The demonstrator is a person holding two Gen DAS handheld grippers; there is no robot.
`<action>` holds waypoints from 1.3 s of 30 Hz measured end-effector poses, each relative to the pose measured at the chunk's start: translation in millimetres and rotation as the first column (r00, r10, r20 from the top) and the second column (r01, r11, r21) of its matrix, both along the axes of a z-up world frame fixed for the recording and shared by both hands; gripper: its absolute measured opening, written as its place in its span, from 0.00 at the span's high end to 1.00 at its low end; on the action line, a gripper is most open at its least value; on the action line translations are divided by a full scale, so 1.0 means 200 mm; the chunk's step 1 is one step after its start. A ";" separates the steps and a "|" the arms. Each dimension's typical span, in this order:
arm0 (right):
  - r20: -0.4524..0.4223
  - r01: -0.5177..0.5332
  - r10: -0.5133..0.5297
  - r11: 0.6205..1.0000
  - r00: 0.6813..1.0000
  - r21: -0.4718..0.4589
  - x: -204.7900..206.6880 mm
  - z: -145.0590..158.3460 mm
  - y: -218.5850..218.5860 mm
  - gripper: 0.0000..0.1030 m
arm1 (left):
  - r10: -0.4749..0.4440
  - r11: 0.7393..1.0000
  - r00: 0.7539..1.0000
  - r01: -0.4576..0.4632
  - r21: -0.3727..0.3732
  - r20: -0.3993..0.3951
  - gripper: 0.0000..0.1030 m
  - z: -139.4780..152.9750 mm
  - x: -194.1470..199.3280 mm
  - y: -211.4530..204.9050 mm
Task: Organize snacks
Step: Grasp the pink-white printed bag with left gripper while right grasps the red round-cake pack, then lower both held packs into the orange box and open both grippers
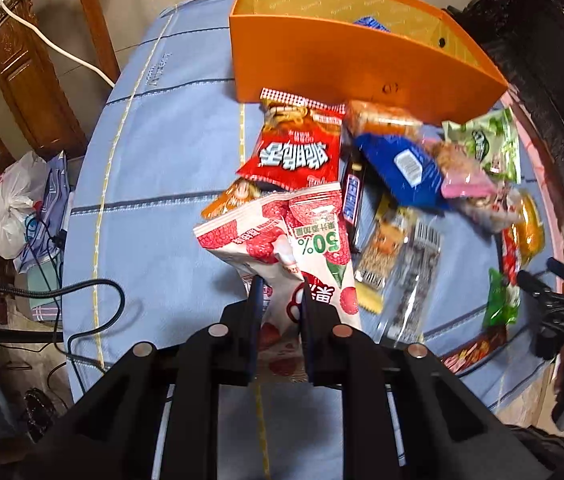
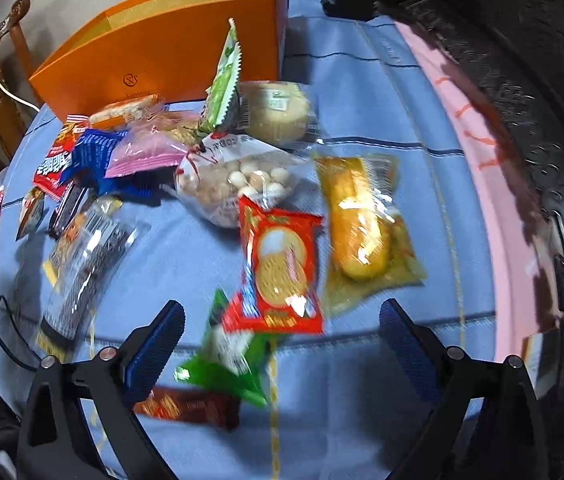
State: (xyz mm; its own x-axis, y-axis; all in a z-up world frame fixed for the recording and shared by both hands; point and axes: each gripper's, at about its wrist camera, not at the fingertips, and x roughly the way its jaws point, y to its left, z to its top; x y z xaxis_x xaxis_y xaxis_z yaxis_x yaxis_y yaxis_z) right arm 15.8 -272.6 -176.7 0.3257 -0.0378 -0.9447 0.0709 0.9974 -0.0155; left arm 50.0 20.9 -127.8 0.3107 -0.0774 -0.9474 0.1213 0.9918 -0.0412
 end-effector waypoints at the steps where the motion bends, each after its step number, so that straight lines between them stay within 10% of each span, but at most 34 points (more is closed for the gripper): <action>1: -0.007 -0.003 0.003 1.000 1.000 -0.022 0.03 -0.01 0.01 0.18 | 0.002 1.000 1.000 -0.002 -0.003 0.004 0.84 0.01 0.01 -0.01; 6: -0.064 0.025 -0.030 0.997 0.997 -0.067 0.17 -0.12 -0.02 0.33 | -0.018 1.000 1.000 0.018 -0.010 0.025 0.84 0.04 0.07 -0.05; 8: -0.082 0.019 -0.021 1.000 0.996 -0.024 0.19 -0.14 -0.03 0.59 | -0.020 1.000 0.999 0.020 -0.012 0.026 0.84 0.03 0.10 -0.06; 23: 0.126 -0.112 0.109 0.994 0.986 0.019 0.26 0.35 0.13 0.59 | -0.024 0.999 0.991 0.030 -0.039 0.132 0.84 0.23 0.24 -0.06; 39: 0.252 -0.180 0.177 0.984 0.951 -0.010 0.79 0.60 0.24 0.59 | -0.029 0.997 0.977 0.041 -0.057 0.210 0.84 0.40 0.71 -0.18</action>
